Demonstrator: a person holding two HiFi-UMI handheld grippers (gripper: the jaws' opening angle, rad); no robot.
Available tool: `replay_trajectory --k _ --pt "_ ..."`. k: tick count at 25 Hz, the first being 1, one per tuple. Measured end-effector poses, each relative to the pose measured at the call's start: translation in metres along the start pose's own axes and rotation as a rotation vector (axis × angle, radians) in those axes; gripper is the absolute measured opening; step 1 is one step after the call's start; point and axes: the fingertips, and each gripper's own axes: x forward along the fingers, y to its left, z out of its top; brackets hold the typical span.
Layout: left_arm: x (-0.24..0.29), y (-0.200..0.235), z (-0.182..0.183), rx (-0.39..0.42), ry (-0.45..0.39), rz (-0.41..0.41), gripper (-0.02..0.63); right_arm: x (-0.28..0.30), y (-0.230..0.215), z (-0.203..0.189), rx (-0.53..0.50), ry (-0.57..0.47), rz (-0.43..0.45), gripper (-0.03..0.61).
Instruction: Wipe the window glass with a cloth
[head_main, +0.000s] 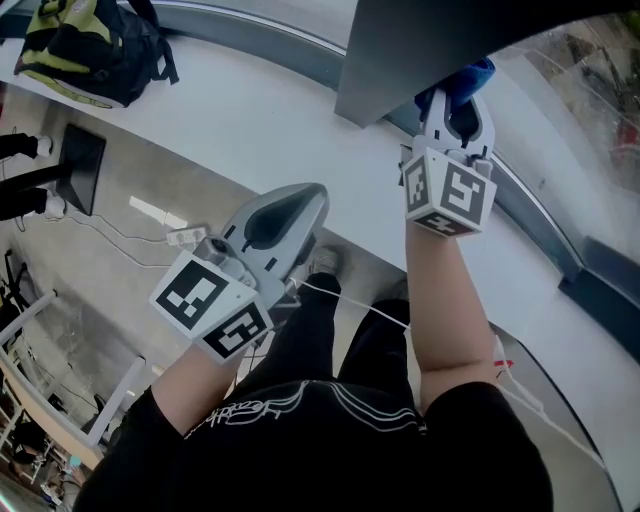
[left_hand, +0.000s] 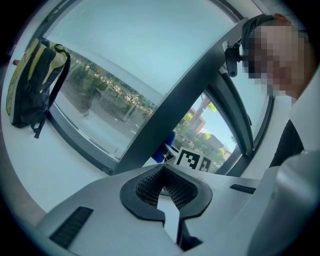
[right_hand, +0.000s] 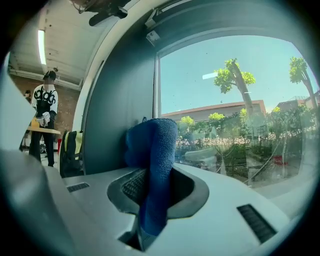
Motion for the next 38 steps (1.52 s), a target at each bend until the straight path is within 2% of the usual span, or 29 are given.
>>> replay_trajectory --k 7,15,22,38 --pt "0.011 -0.011 -0.015 -0.004 0.032 -0.023 0.006 -0.004 -0.018 -0.006 -0.033 0.006 -0.016 0.064" --pt "0.041 -0.051 -0.028 0.017 0.08 -0.082 0.006 -0.041 -0.078 -0.009 -0.032 0.019 -0.088 0.066" --pt "0.079 -0.108 -0.051 0.05 0.129 -0.136 0.006 -0.093 -0.167 -0.012 -0.033 0.021 -0.183 0.064" --pt "0.181 -0.273 -0.151 0.081 0.247 -0.245 0.006 -0.23 -0.38 -0.03 -0.026 0.037 -0.346 0.064"
